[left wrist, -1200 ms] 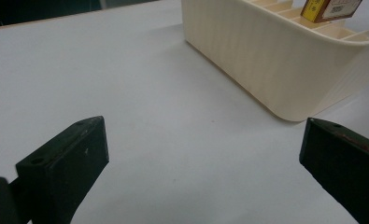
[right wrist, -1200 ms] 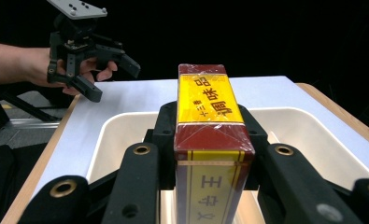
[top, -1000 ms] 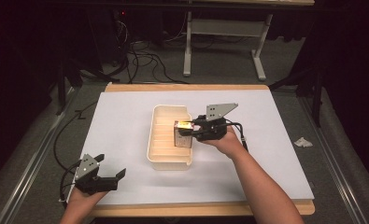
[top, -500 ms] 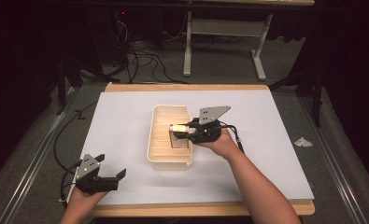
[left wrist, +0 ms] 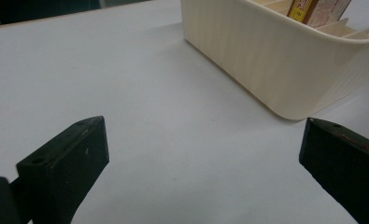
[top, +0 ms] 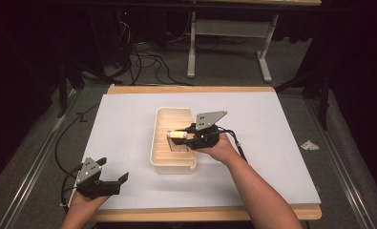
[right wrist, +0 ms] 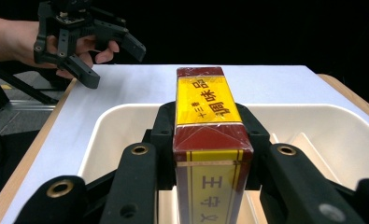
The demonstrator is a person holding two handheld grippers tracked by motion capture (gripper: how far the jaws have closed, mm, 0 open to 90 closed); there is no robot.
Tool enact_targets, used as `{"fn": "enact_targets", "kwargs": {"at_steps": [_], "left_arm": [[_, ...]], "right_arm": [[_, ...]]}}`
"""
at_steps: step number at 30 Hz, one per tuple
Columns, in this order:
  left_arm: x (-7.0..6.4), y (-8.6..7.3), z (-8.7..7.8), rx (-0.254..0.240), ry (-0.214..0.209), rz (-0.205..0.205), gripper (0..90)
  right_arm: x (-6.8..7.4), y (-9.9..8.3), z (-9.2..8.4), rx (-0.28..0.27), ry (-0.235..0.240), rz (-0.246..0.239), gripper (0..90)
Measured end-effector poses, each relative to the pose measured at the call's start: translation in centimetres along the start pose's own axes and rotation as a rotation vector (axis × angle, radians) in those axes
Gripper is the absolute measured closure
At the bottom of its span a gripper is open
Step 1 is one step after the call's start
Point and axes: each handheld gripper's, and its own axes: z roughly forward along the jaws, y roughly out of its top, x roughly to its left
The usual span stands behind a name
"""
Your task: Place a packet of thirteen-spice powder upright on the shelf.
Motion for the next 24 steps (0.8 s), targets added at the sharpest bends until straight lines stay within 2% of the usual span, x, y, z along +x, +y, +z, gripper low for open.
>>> {"fn": "enact_targets", "kwargs": {"at_steps": [10, 24], "left_arm": [[-0.1, 0.0, 0.0, 0.003, -0.002, 0.002, 2.0], [-0.1, 0.0, 0.0, 0.002, -0.002, 0.0, 2.1]], "right_arm": [[0.1, -1.0, 0.5, 0.011, -0.024, 0.024, 66.2], [0.2, -1.6, 0.7, 0.041, -0.028, 0.039, 63.9]]}}
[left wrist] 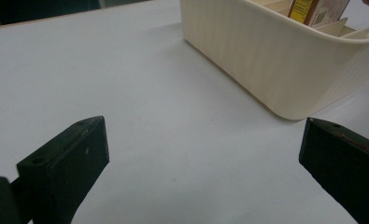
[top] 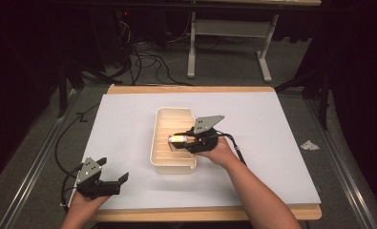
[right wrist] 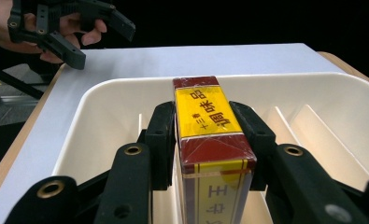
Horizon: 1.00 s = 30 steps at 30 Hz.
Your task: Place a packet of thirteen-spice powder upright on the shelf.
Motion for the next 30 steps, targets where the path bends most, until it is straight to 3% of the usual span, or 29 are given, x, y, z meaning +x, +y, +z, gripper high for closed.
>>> {"fn": "enact_targets", "kwargs": {"at_steps": [7, 19, 22, 23, 24, 26, 30], "left_arm": [[0.0, 0.0, 0.0, 0.001, -0.001, 0.0, 2.1], [-0.1, -0.1, 0.1, 0.005, -0.002, 0.005, 2.2], [-0.1, -0.2, 0.2, 0.007, -0.003, 0.003, 2.2], [-0.1, -0.2, 0.2, 0.009, -0.003, 0.005, 2.2], [-0.1, -0.1, 0.2, 0.008, -0.005, -0.001, 2.2], [0.0, -0.1, 0.3, 0.007, -0.004, 0.0, 2.2], [0.1, -0.1, 0.3, 0.007, -0.006, -0.006, 2.3]], "right_arm": [[0.0, -0.3, -0.3, -0.002, -0.012, 0.02, 60.5], [0.1, -0.2, -0.8, 0.002, -0.04, 0.049, 42.7], [0.1, -0.1, -0.9, 0.007, -0.049, 0.065, 34.3], [0.2, -0.1, -1.0, 0.008, -0.077, 0.075, 26.0], [0.2, -0.1, -1.0, 0.008, -0.077, 0.075, 26.0], [0.4, 0.1, -1.2, 0.009, -0.101, 0.089, 17.5], [0.8, 0.3, -1.8, 0.013, -0.133, 0.112, 13.4]]}}
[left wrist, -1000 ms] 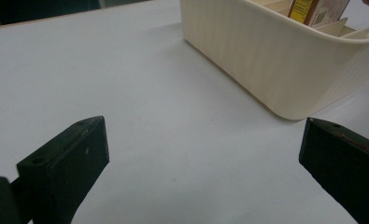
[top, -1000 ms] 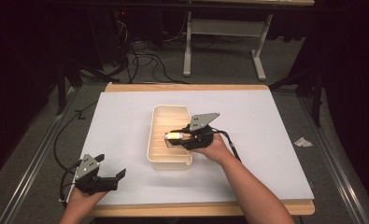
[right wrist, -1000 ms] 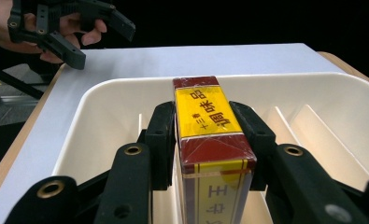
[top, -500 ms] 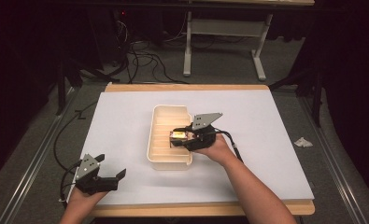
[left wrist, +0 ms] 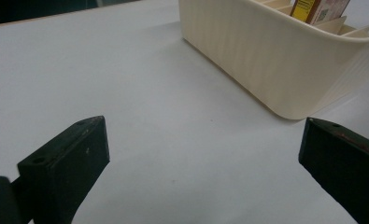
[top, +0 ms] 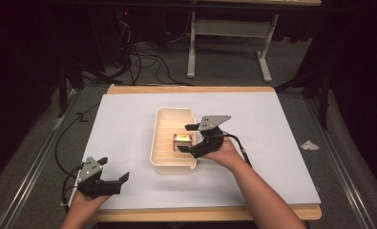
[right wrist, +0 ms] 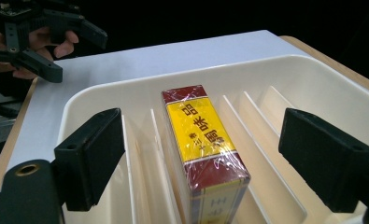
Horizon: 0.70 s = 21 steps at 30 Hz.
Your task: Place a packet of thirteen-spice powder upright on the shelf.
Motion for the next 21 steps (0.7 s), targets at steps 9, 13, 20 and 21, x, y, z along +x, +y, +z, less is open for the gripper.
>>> {"fn": "enact_targets", "kwargs": {"at_steps": [9, 13, 20, 21], "left_arm": [[-0.1, 0.0, 0.1, -0.002, -0.009, -0.011, 2.3], [-0.2, 0.0, 0.1, -0.006, -0.01, -0.007, 2.4], [-0.2, 0.0, 0.2, -0.001, -0.008, -0.008, 2.4], [-0.2, 0.0, 0.2, -0.001, -0.008, -0.008, 2.4]], "right_arm": [[0.6, -0.4, -2.9, -0.022, -0.109, 0.046, 11.2], [0.5, -0.8, -4.3, -0.033, -0.157, 0.061, 11.3], [0.5, -1.8, -6.5, -0.058, -0.235, 0.081, 11.0], [0.5, -2.0, -6.8, -0.062, -0.25, 0.088, 11.0]]}}
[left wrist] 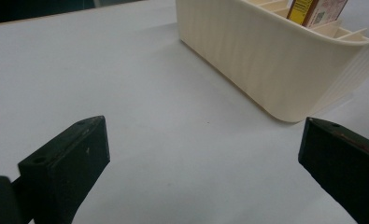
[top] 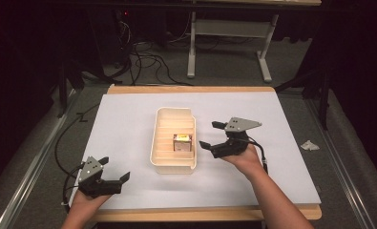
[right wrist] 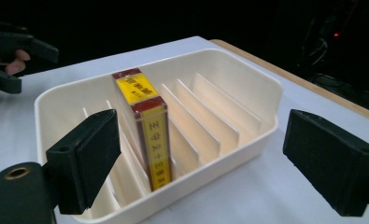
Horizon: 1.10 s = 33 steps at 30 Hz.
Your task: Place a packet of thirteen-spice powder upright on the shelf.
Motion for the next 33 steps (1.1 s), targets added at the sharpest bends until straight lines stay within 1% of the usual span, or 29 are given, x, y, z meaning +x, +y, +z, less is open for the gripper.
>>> {"fn": "enact_targets", "kwargs": {"at_steps": [1, 2, 7, 8, 9, 10, 12, 13, 14, 15, 16, 18, 19, 20, 22, 23, 24, 25, 26, 27, 28, 29, 31, 33], "left_arm": [[0.0, 0.0, 0.0, 0.001, -0.001, -0.003, 2.4], [0.0, -0.1, 0.1, 0.004, -0.001, 0.004, 2.5], [0.0, -0.1, 0.1, 0.0, 0.002, -0.002, 2.4], [0.0, -0.1, 0.1, 0.0, 0.002, -0.002, 2.5], [0.0, -0.1, 0.1, 0.0, 0.003, -0.002, 2.4], [-0.1, -0.1, 0.1, -0.002, 0.002, -0.001, 2.4], [-0.1, -0.1, 0.1, 0.0, 0.002, 0.006, 2.5], [-0.2, -0.1, 0.0, -0.001, 0.002, 0.01, 2.5], [-0.2, -0.1, 0.0, 0.0, 0.001, 0.01, 2.5], [-0.3, -0.1, 0.1, 0.001, 0.001, 0.012, 2.5], [-0.3, -0.1, 0.1, 0.001, 0.001, 0.014, 2.5], [-0.3, 0.0, 0.1, -0.004, 0.003, 0.012, 2.5], [-0.3, 0.0, 0.1, -0.005, 0.002, 0.011, 2.5], [-0.4, 0.0, 0.2, -0.003, 0.001, 0.016, 2.5], [-0.4, 0.0, 0.4, -0.001, 0.002, 0.016, 2.5], [-0.4, -0.1, 0.5, -0.002, 0.002, 0.015, 2.5], [-0.4, -0.1, 0.5, -0.002, 0.002, 0.015, 2.5], [-0.4, -0.1, 0.7, 0.001, 0.002, 0.016, 2.5], [-0.4, -0.1, 0.8, 0.0, 0.002, 0.014, 2.5], [-0.4, -0.3, 1.1, 0.011, 0.006, 0.019, 2.5], [-0.4, -0.3, 1.1, 0.011, 0.006, 0.019, 2.5], [-0.4, -0.3, 1.4, 0.016, 0.008, 0.016, 2.5], [-0.5, -0.4, 1.7, 0.018, 0.009, 0.016, 2.5], [-0.6, -0.5, 1.9, 0.024, 0.008, 0.022, 2.5]], "right_arm": [[0.0, 0.0, 0.0, 0.0, 0.0, 0.0, 11.0], [-0.2, -0.4, -0.6, -0.006, -0.029, 0.013, 10.7], [-0.7, -1.4, -2.5, -0.004, -0.113, 0.032, 10.4], [-0.7, -1.4, -2.5, -0.004, -0.113, 0.032, 10.4], [-0.9, -1.9, -3.4, -0.007, -0.146, 0.05, 10.4], [-1.0, -2.1, -3.9, 0.0, -0.163, 0.057, 10.4], [-1.2, -2.7, -5.0, -0.012, -0.201, 0.066, 10.4], [-1.2, -2.7, -5.0, -0.012, -0.201, 0.066, 10.4], [-1.3, -2.9, -5.6, -0.011, -0.222, 0.078, 10.4], [-1.4, -3.6, -6.9, -0.013, -0.253, 0.094, 10.5], [-1.4, -3.6, -6.9, -0.013, -0.253, 0.094, 10.5], [-1.5, -4.2, -8.2, -0.008, -0.291, 0.105, 10.4], [-1.5, -4.9, -9.6, -0.014, -0.328, 0.106, 10.4], [-1.4, -5.3, -10.3, -0.014, -0.35, 0.118, 10.4], [-1.2, -6.1, -11.8, -0.016, -0.372, 0.138, 10.4], [-1.1, -6.5, -12.5, -0.022, -0.383, 0.135, 10.4], [-1.1, -6.5, -12.5, -0.022, -0.383, 0.135, 10.4], [-0.7, -7.0, -13.8, -0.025, -0.418, 0.137, 10.4], [-0.7, -7.0, -13.8, -0.025, -0.418, 0.137, 10.4], [-0.2, -7.7, -15.0, -0.042, -0.457, 0.141, 10.4], [-0.2, -7.7, -15.0, -0.042, -0.457, 0.141, 10.4], [0.2, -8.9, -15.5, -0.056, -0.49, 0.151, 10.7], [0.3, -9.9, -15.2, -0.009, -0.479, 0.144, 10.7], [0.1, -10.4, -14.8, 0.012, -0.462, 0.149, 10.8]]}}
